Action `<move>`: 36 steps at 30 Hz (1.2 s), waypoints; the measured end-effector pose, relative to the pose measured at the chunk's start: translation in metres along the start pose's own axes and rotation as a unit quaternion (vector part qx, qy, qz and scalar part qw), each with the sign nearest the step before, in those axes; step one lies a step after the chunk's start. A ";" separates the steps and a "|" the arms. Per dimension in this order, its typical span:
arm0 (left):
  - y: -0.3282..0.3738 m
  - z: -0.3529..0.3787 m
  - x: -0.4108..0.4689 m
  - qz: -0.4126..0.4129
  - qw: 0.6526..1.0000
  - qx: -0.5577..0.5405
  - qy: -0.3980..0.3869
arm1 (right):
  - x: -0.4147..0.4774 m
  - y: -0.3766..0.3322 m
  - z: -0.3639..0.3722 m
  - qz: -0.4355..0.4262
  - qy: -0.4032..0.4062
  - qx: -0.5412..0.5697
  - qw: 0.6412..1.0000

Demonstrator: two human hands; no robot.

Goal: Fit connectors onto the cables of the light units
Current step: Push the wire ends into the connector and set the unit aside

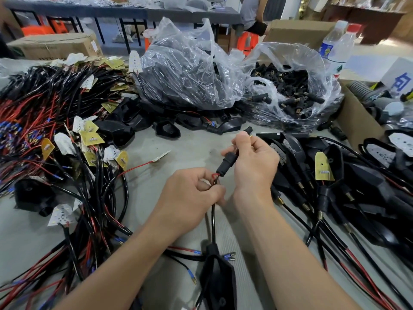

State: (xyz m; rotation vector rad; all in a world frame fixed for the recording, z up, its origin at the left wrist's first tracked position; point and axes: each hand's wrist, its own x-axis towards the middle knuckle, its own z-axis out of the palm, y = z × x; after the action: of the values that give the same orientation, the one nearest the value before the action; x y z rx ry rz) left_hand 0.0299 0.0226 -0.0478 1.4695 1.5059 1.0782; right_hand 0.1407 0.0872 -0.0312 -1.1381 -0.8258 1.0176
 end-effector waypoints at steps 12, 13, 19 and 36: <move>-0.005 -0.008 0.000 0.054 0.983 0.139 0.108 | 0.018 -0.005 -0.013 0.135 -0.003 0.056 0.989; -0.005 -0.009 0.000 0.050 0.984 0.141 0.101 | 0.018 -0.005 -0.014 0.133 -0.002 0.061 0.989; -0.007 -0.006 0.002 0.051 0.991 0.106 0.066 | 0.020 -0.005 -0.016 0.052 0.017 0.074 0.996; 0.004 -0.008 0.001 -0.048 0.980 -0.194 -0.025 | 0.014 -0.002 -0.010 -0.044 -0.040 -0.042 0.997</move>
State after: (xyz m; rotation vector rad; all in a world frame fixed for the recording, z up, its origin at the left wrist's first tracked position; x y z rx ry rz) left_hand 0.0236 0.0233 -0.0408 1.1333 1.2335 1.1872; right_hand 0.1552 0.0975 -0.0314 -1.1275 -0.9810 0.9674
